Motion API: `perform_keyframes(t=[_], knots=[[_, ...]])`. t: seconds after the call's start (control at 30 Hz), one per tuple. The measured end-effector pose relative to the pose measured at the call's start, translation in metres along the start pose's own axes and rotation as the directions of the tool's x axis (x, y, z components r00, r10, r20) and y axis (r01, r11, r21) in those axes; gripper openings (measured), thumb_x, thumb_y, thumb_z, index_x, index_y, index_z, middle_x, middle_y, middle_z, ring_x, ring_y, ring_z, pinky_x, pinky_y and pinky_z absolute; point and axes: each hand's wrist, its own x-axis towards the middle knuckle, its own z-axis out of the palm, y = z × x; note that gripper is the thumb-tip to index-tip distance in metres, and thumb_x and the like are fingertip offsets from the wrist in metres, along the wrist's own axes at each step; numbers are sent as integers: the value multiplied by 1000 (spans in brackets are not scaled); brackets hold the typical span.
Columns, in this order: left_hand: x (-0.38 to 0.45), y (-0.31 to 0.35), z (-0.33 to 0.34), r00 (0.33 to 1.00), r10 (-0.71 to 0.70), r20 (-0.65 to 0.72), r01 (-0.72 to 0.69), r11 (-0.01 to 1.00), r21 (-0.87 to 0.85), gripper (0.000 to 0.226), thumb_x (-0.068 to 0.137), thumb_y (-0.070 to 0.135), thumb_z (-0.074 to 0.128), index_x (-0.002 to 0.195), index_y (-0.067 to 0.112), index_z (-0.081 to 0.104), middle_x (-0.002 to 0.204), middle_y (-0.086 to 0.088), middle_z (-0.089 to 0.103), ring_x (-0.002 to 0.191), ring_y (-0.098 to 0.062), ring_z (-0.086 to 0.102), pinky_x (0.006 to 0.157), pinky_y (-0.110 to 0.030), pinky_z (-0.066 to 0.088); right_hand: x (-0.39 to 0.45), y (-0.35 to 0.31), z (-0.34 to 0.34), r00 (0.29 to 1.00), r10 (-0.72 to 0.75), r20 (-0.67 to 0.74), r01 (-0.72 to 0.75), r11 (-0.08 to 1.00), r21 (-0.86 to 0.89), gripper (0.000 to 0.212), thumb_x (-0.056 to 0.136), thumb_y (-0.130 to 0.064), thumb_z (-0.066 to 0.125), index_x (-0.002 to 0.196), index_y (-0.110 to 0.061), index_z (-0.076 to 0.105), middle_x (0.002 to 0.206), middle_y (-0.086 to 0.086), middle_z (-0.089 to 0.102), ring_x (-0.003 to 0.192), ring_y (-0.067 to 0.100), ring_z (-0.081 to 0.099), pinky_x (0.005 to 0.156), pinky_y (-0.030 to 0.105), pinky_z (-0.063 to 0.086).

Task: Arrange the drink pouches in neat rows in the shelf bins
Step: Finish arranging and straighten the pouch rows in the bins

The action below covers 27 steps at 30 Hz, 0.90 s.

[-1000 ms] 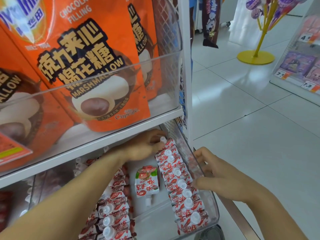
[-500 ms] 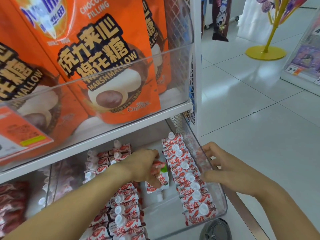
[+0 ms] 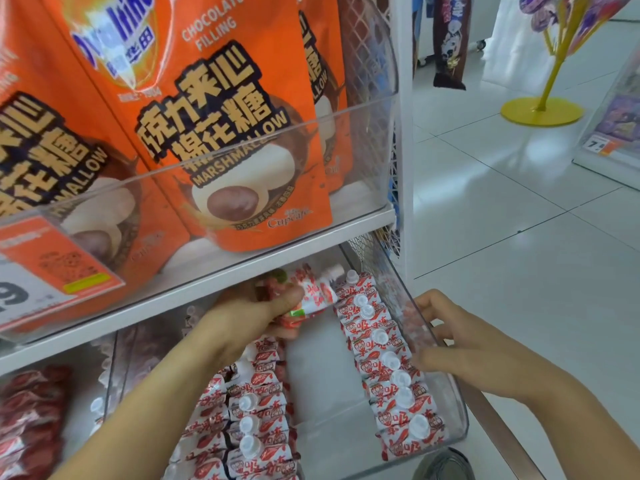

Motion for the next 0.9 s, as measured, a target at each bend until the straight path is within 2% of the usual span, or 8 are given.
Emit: perform_keyframes(t=[0.1,0.17,0.27,0.37,0.43,0.53,0.7,0.9], knots=[[7,-4,4,994,-97,50,109,913,-392,54,64,16,74,115,1,63,97,-12,74,80,-23,72,77,-35,60,0,-1,1,1000,2,-3,-2,1000,-2,58,63,-44,67,116,-37,44,118,-13,59,101,7,65,80,27,56],[14,-10,11,999,-44,-23,30,906,-422,65,55,18,80,117,3,64,103,-10,74,91,-21,70,93,-39,53,0,-1,1,1000,6,-2,-6,1000,-7,58,63,-45,67,115,-37,43,118,-14,59,101,7,65,80,27,57],[32,-17,24,954,183,-238,-237,947,-219,65,54,20,91,114,12,67,109,-3,73,104,-18,67,99,-37,48,0,-1,2,1000,7,-11,-7,1000,-8,60,60,-47,68,114,-37,43,117,-13,59,101,9,65,82,30,58],[59,-17,41,891,330,-310,-320,944,85,49,66,28,87,107,12,65,99,4,72,95,-10,66,94,-31,49,0,-1,2,1000,11,-15,-11,1000,-1,65,56,-51,67,115,-39,43,117,-15,60,100,8,66,82,30,58],[66,-17,51,878,439,-191,-364,872,328,45,70,37,79,107,15,67,100,3,70,94,-9,64,86,-19,47,-1,-1,3,1000,10,-10,-10,1000,4,64,58,-51,67,116,-39,42,117,-15,60,99,6,66,79,26,57],[63,-24,60,751,660,8,-543,611,576,37,77,39,69,102,12,72,94,3,61,91,-6,50,80,-15,31,-2,1,3,1000,9,-6,-9,1000,15,61,62,-47,67,118,-39,42,116,-15,60,99,5,65,74,22,53],[69,-30,51,897,441,-36,-383,815,434,30,81,28,76,110,28,70,108,4,66,97,-13,64,91,-32,51,-4,-1,2,1000,6,-3,-6,1000,19,60,64,-44,66,119,-38,43,116,-15,60,99,6,66,72,20,52],[70,-19,61,872,467,-148,-367,823,435,26,94,18,59,119,14,62,110,-5,70,99,-18,66,87,-26,49,-7,0,3,1000,6,2,-6,1000,22,65,64,-47,68,123,-41,40,121,-15,58,107,9,64,89,35,57]])
